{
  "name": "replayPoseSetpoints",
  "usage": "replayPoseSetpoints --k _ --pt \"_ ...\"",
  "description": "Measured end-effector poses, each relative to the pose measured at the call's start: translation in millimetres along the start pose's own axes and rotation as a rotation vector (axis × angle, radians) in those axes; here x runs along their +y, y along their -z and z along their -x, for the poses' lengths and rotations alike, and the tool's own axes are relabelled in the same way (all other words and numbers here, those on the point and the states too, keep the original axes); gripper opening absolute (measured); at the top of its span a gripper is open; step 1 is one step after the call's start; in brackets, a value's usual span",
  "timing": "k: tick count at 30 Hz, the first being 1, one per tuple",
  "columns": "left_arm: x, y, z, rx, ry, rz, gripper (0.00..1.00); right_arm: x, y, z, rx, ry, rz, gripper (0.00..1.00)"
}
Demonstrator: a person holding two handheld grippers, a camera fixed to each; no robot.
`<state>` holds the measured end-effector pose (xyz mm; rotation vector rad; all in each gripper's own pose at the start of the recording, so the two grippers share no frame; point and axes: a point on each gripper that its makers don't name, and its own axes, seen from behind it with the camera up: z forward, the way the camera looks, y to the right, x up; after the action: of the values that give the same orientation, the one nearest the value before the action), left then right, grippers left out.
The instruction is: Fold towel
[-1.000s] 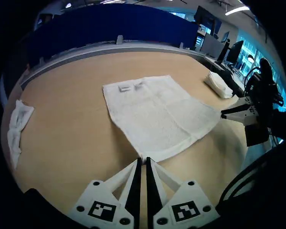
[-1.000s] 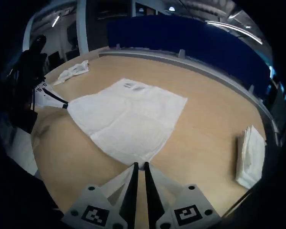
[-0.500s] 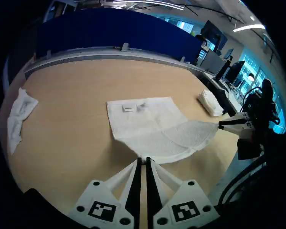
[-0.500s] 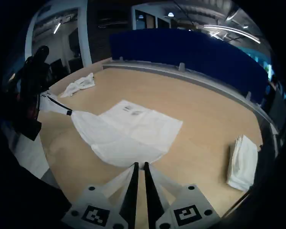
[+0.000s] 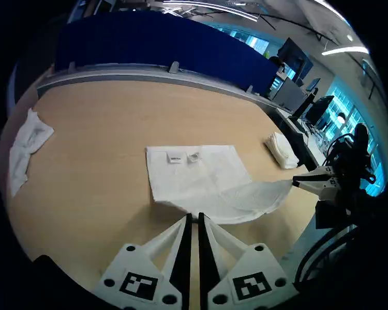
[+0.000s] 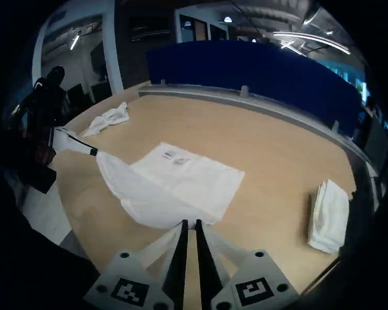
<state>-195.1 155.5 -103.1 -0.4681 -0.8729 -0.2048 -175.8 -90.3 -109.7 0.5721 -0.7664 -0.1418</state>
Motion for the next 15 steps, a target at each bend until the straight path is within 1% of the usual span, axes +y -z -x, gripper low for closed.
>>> replayPoseSetpoints --k 5,9,15 --pt "-5.9 -6.1 -12.8 0.011 0.036 -0.006 0.08 12.8 -9.5 -14.1 0.007 0.01 0.005 0.11" --pt "-12.5 -14.0 -25.9 0.015 0.073 -0.009 0.08 27.2 -20.9 -28.7 0.013 0.023 0.015 0.11" --pt "-28.8 -35.8 -49.2 0.021 0.121 -0.029 0.08 53.1 -49.3 -48.3 0.011 0.022 0.029 0.11"
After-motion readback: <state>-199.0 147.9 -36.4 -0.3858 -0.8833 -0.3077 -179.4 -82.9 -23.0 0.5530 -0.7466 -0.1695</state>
